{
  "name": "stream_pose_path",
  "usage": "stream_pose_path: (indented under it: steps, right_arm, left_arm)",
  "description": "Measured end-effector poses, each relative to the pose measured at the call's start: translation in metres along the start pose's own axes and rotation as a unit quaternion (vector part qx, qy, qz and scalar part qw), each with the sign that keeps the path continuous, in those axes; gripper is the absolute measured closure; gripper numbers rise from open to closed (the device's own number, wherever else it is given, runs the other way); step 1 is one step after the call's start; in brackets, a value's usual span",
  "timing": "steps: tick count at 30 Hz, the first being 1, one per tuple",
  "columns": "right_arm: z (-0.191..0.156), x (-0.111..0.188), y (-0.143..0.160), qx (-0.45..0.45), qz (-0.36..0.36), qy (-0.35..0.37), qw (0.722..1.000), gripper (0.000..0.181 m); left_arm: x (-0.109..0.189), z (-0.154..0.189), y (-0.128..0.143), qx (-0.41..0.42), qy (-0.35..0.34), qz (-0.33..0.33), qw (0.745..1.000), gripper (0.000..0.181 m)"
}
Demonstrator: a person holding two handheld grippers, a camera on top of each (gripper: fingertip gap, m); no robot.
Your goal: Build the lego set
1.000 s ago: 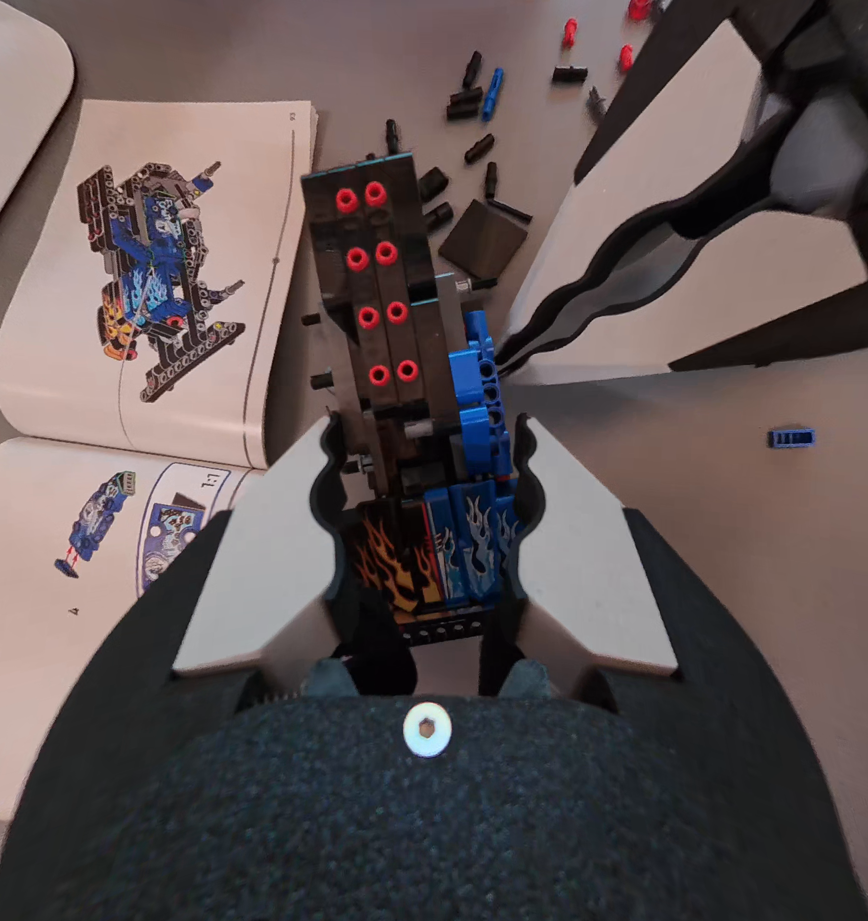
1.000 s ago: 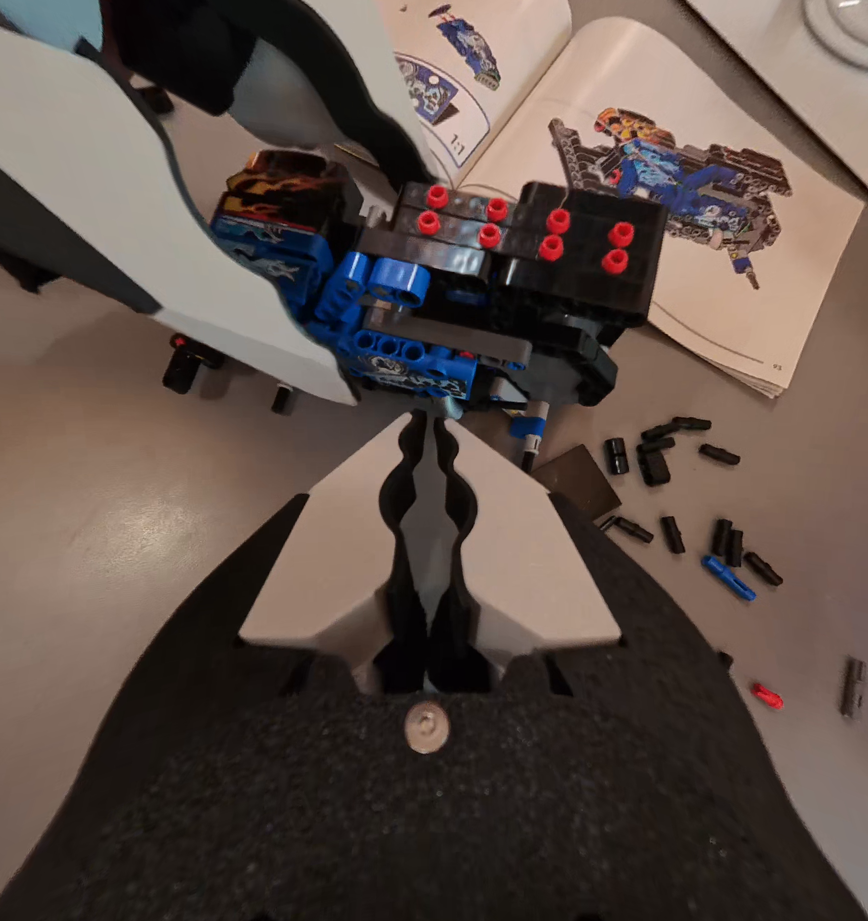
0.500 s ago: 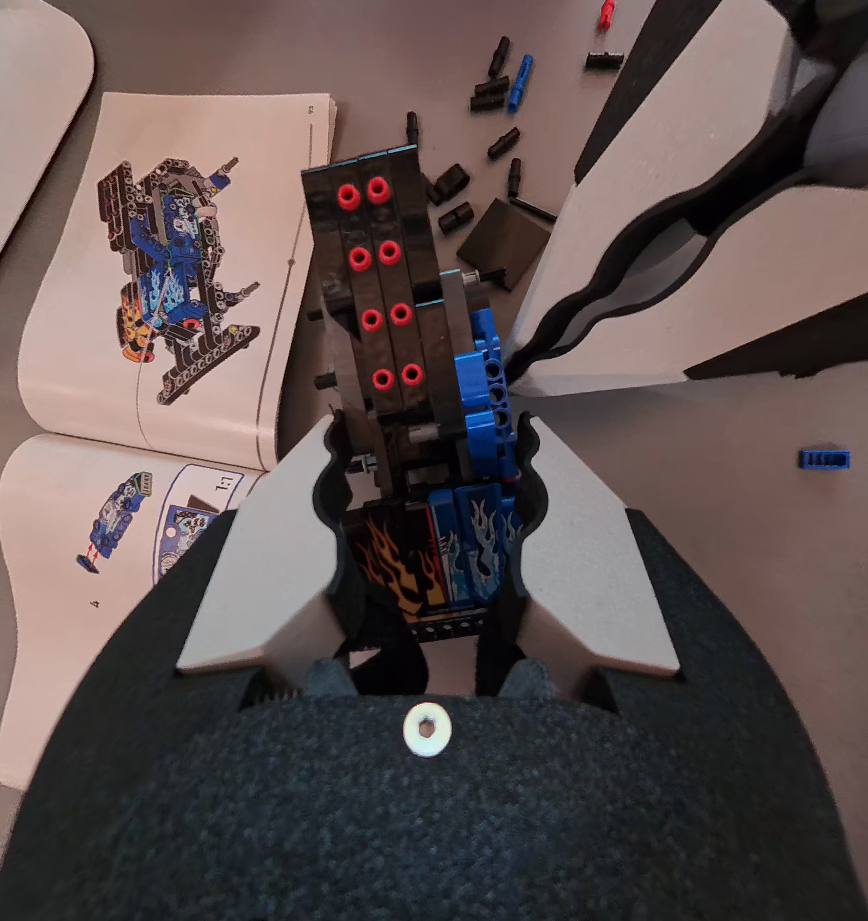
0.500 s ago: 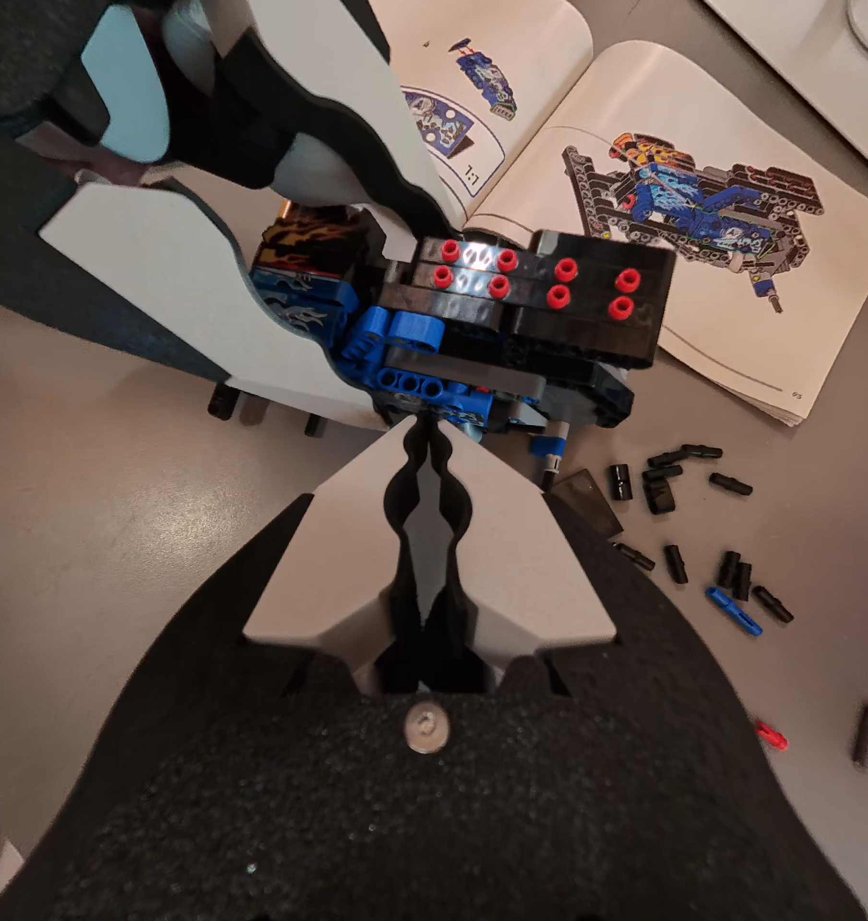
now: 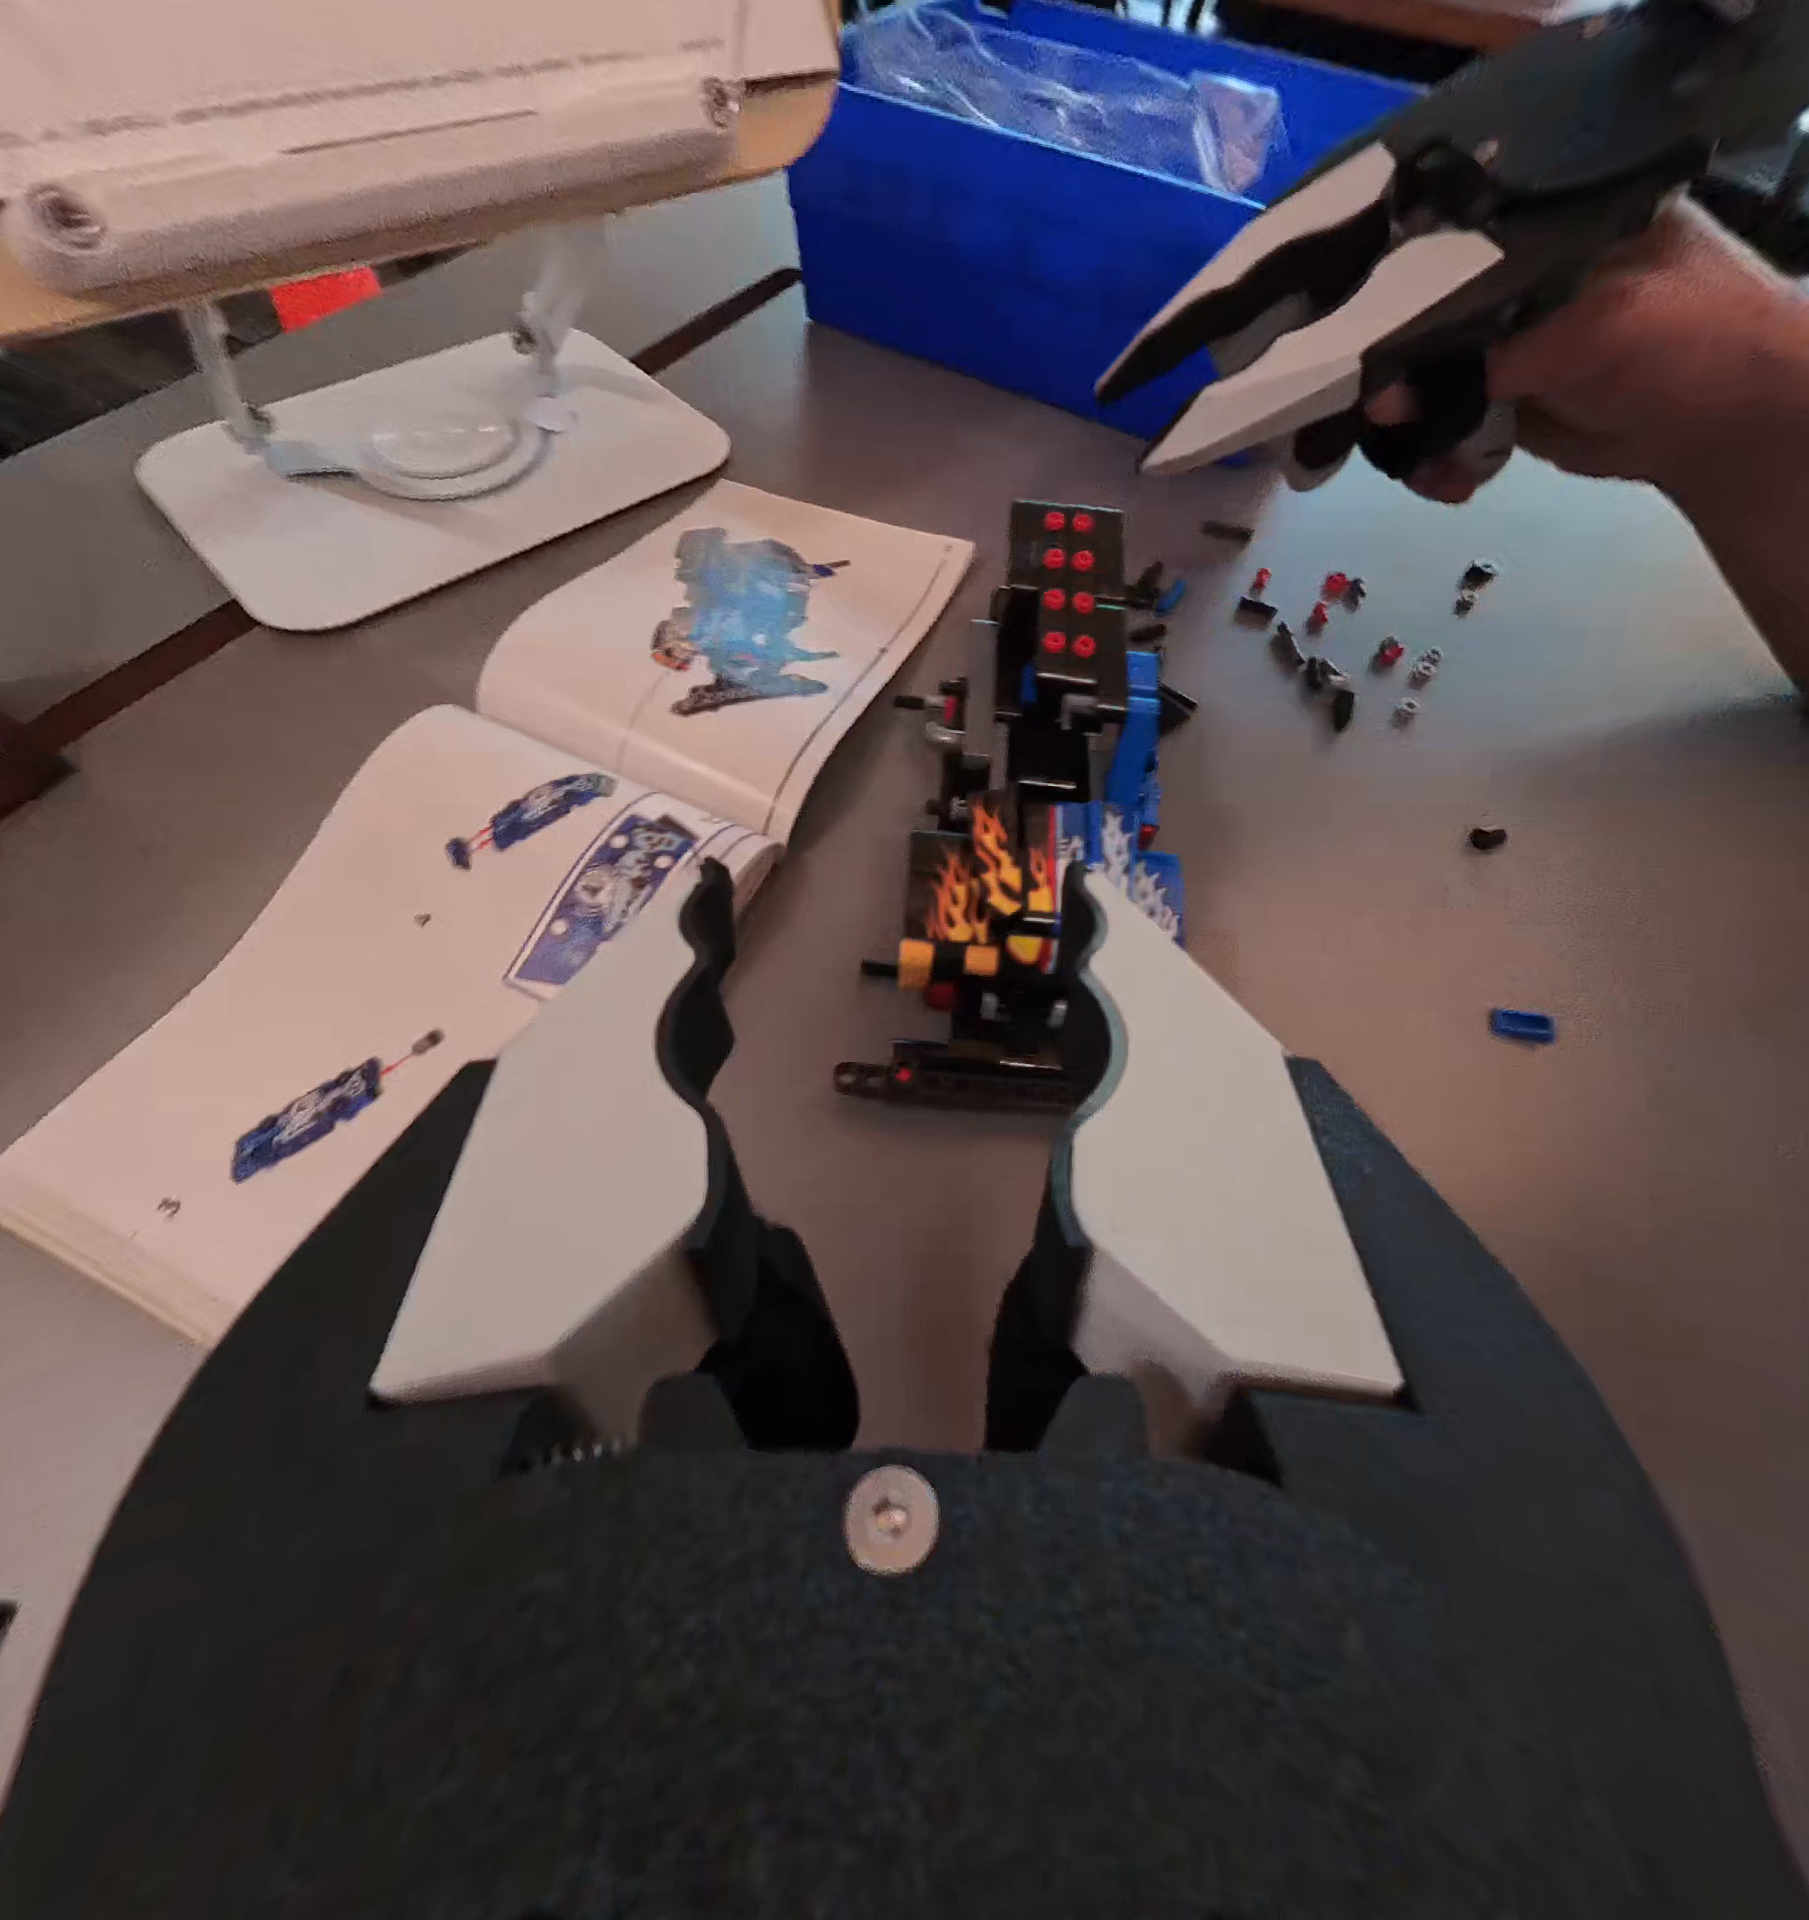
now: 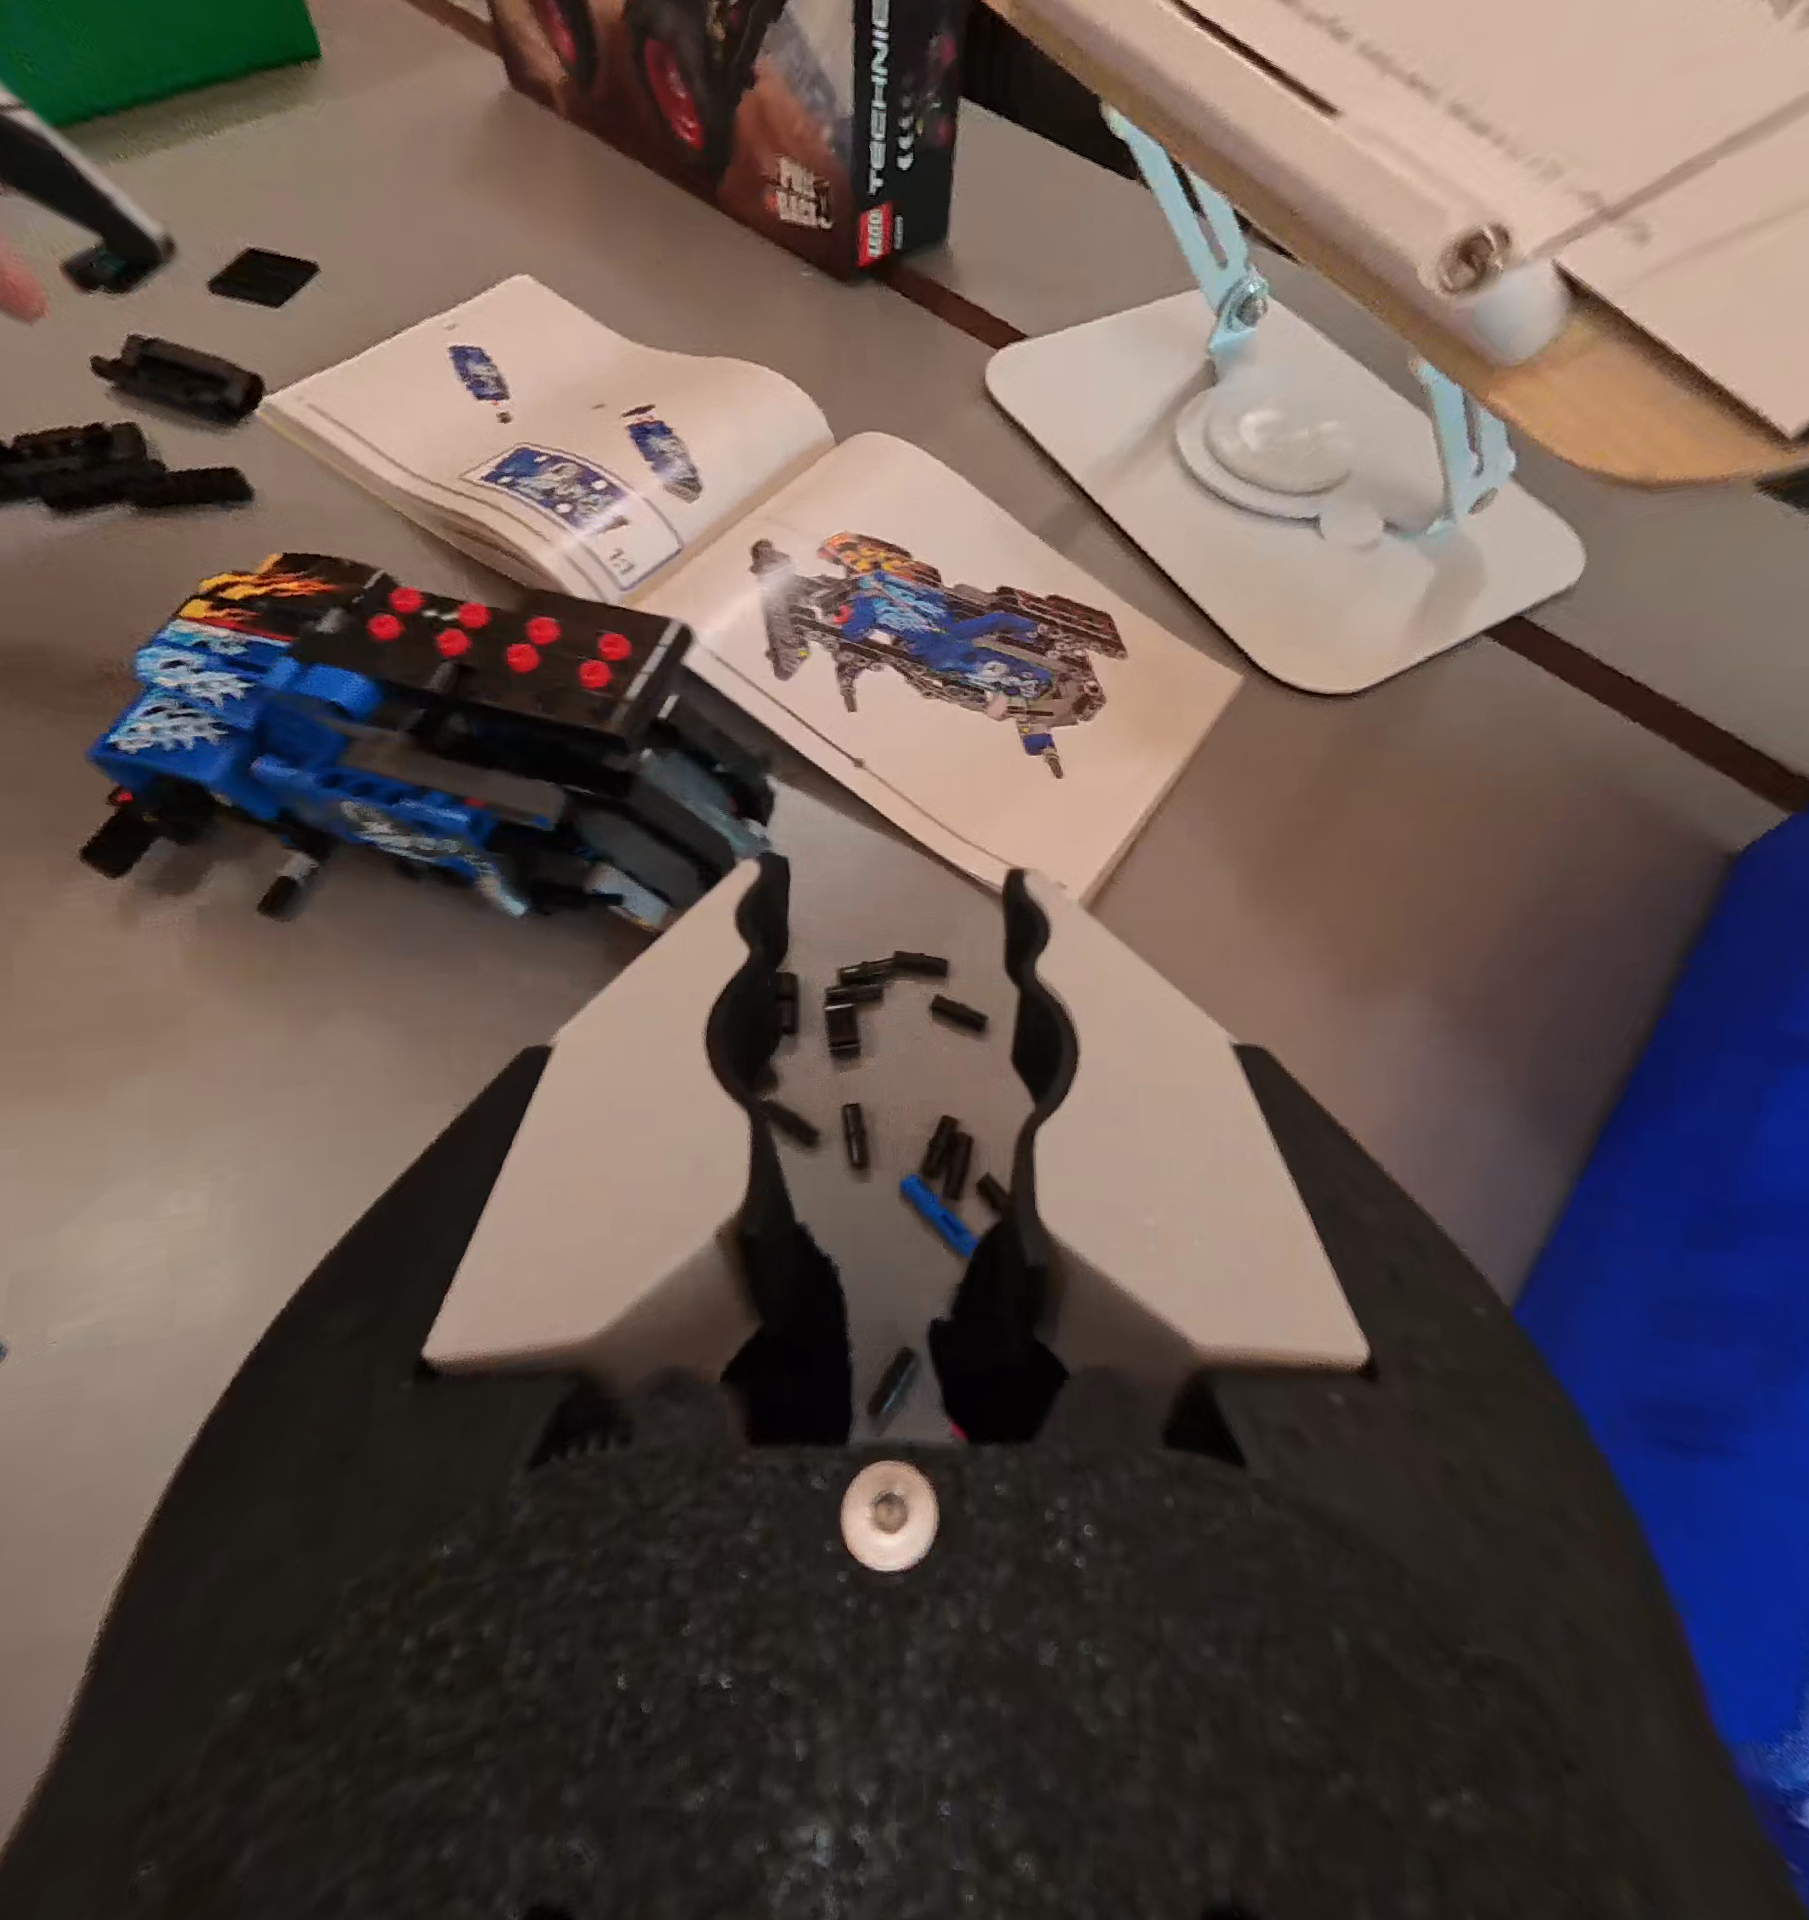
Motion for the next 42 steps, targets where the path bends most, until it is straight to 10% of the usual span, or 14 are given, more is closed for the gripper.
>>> stream_pose_path:
  steps: [8, 42]
  right_arm:
    - [0.019, -0.011, 0.015, -0.074, 0.036, -0.012, 0.997, 0.137]
    - [0.014, -0.005, 0.014, -0.018, 0.015, 0.049, 0.999, 0.153]
  left_arm:
    - [0.019, -0.034, 0.026, -0.021, -0.089, 0.009, 0.996, 0.154]
    - [0.024, -0.045, 0.037, -0.004, -0.106, -0.004, 0.994, 0.156]
Point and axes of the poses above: each gripper's, where its closed fingertips meet, x back along the fingers, y out of its underside, z = x × y across the jaws, the point moved 5 cm from there along x, back along the fingers
